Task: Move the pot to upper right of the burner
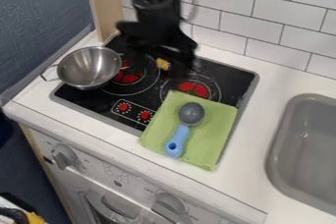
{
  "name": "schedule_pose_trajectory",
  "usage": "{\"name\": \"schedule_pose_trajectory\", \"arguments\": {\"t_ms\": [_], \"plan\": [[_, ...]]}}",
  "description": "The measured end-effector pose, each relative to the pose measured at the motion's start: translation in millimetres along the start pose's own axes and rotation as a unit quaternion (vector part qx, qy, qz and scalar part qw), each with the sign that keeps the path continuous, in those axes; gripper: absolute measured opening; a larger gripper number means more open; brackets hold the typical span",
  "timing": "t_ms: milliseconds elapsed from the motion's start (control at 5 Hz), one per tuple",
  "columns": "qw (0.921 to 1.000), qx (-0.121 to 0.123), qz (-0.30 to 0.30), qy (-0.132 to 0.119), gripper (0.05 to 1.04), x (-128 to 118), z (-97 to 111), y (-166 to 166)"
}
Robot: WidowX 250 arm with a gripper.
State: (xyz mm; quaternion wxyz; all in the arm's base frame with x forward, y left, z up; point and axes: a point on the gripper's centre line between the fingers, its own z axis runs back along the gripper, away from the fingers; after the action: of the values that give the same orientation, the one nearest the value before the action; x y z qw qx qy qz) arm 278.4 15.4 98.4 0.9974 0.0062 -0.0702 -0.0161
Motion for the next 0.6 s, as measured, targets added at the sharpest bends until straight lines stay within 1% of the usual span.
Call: {"name": "schedule_pose_trajectory", "arguments": {"t_ms": [200, 400, 600], "plan": [[0.9999, 0.011, 0.009, 0.003, 0.999, 6.6, -11.2, 49.2], [0.9997, 0.007, -0.007, 0.02, 0.999, 8.4, -29.7, 75.7], [0.9991, -0.001, 0.006, 0.041, 0.999, 8.8, -50.4, 93.6]]}}
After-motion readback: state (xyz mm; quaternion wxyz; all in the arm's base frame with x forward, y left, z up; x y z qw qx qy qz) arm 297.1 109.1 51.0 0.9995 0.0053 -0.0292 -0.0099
